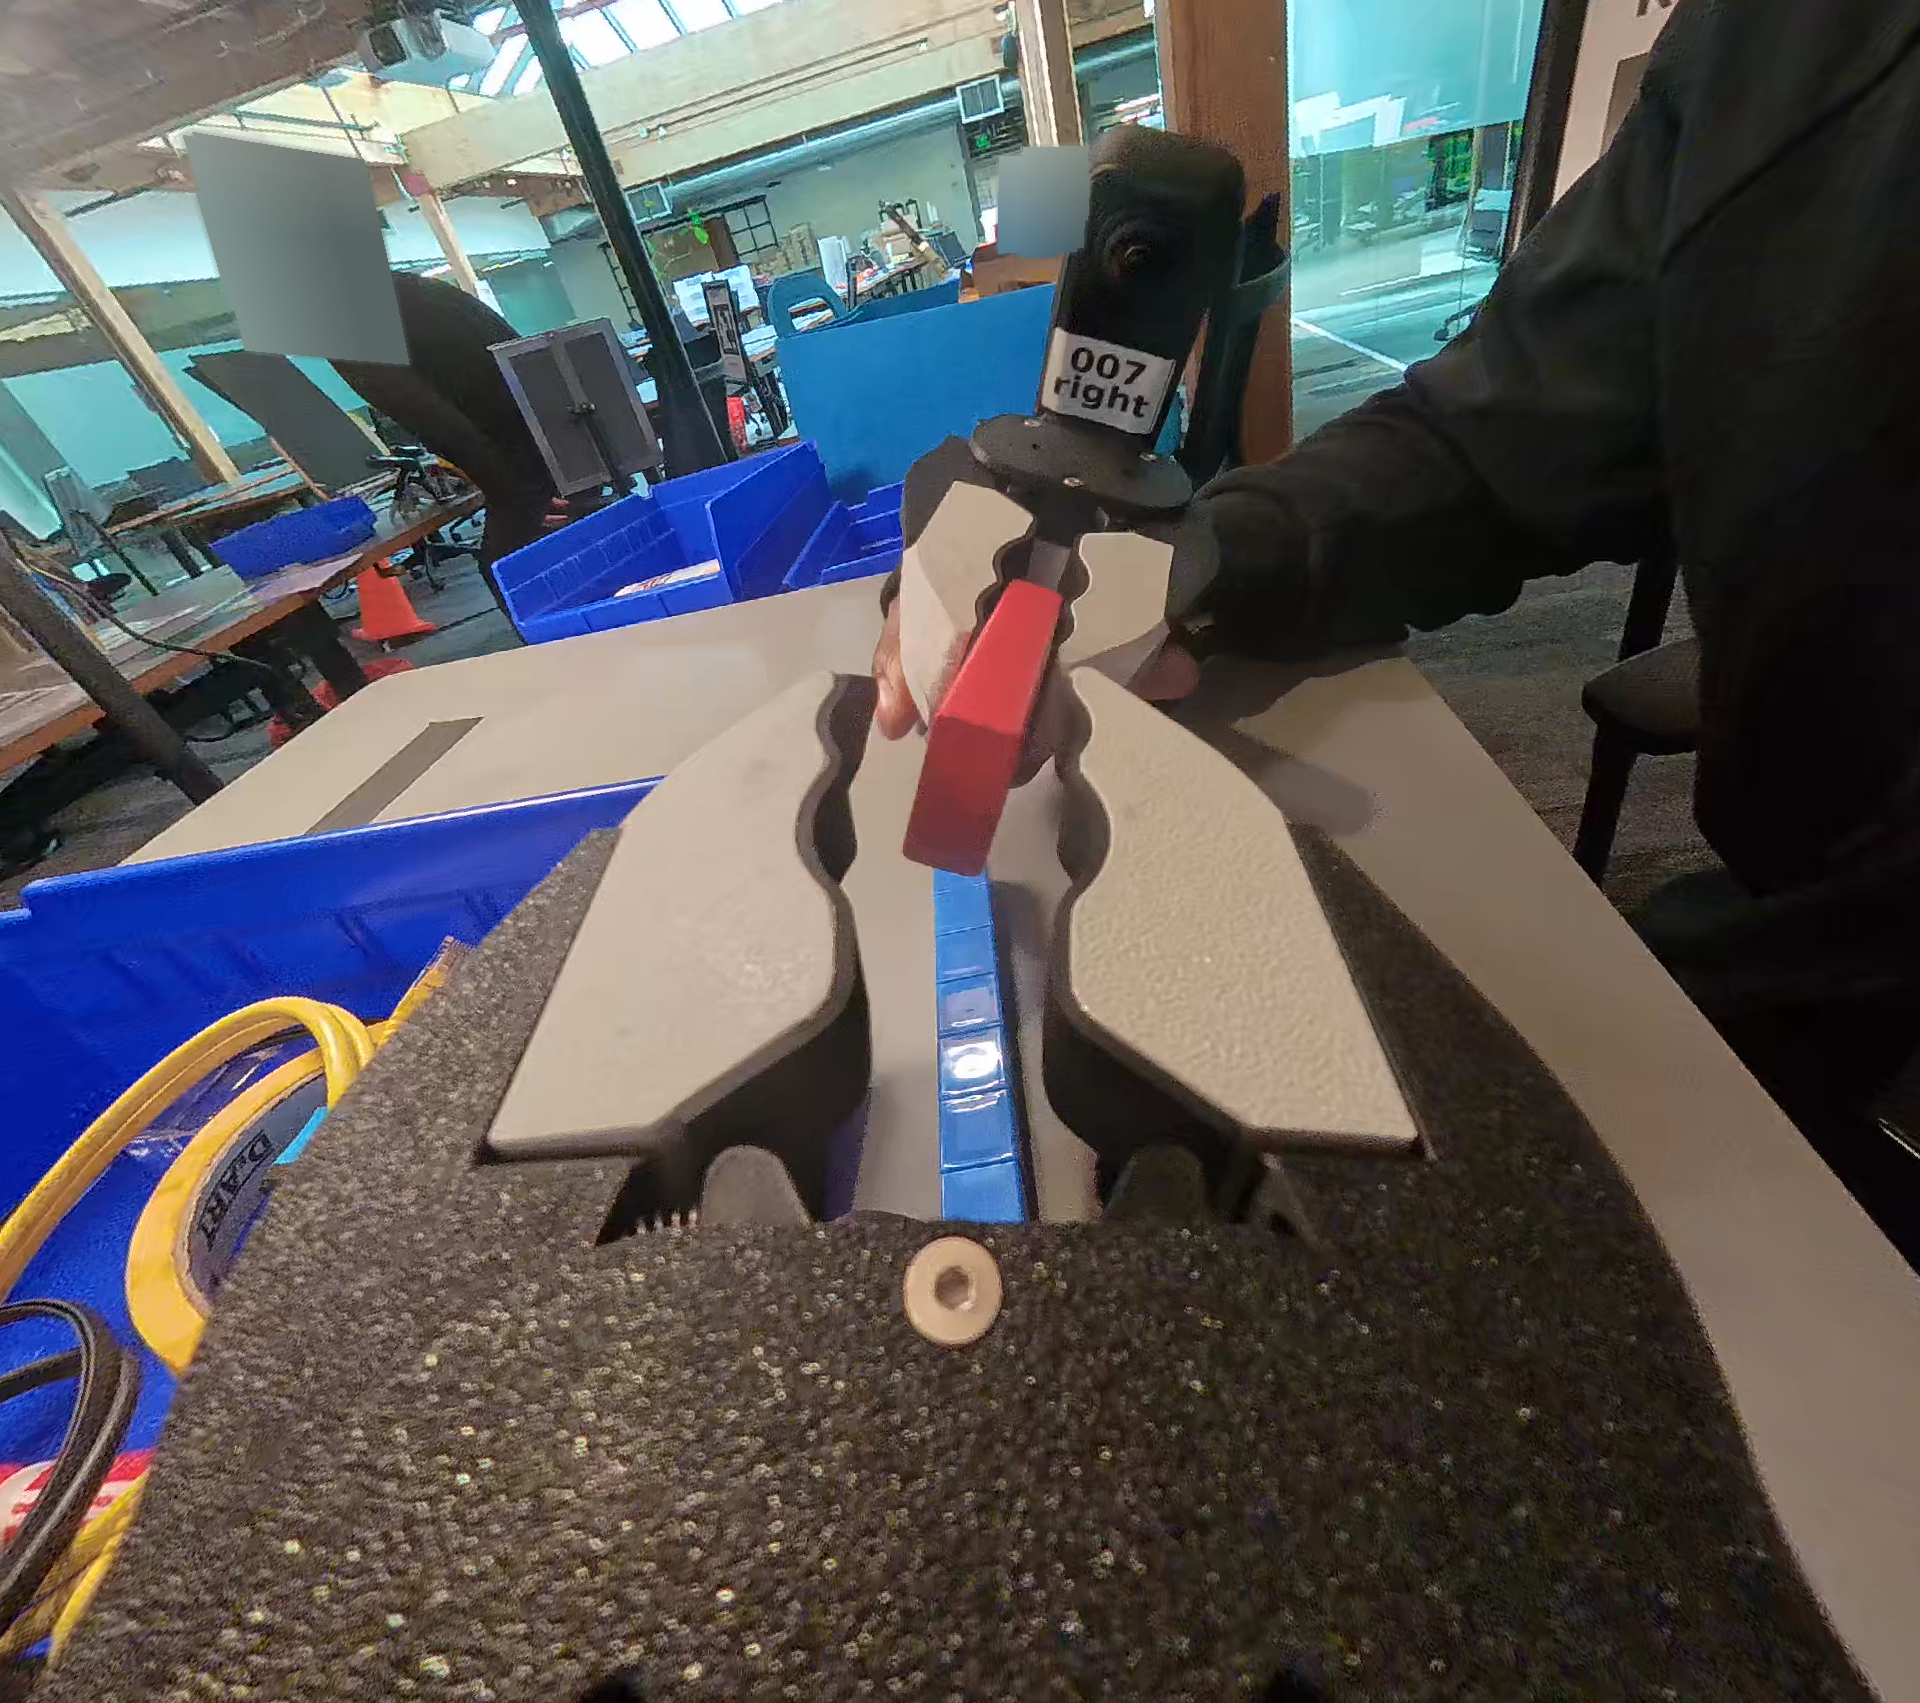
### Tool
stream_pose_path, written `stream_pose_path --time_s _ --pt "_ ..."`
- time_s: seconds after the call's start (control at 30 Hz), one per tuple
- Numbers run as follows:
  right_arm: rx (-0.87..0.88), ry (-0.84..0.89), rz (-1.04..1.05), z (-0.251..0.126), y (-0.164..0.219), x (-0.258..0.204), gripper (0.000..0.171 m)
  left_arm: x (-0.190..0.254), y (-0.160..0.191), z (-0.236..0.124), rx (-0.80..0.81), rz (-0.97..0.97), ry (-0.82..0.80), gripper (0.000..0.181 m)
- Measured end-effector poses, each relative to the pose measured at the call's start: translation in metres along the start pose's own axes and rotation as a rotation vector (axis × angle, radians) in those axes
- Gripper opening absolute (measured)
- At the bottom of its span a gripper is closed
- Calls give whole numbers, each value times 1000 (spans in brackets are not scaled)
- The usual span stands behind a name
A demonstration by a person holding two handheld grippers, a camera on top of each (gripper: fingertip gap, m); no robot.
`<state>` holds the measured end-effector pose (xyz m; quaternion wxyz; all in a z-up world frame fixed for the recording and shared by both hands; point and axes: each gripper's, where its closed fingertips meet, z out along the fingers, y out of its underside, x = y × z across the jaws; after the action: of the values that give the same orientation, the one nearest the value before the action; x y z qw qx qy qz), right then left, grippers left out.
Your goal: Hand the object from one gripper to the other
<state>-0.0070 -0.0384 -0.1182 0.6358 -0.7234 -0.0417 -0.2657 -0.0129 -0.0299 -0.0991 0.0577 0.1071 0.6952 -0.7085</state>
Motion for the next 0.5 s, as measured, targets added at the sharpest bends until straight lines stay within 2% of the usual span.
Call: stream_pose_path --time_s 0.23,0.37,0.5 --pt "25 -62 48 3 0 -12 17 12 20 7 -91 43 55 38" --pt "11 -76 32 6 2 -19 17 21 25 11 -94 89 78 20" --pt "58 -22 31 4 -2 -12 22 17 22 10 -96 1 86 18"
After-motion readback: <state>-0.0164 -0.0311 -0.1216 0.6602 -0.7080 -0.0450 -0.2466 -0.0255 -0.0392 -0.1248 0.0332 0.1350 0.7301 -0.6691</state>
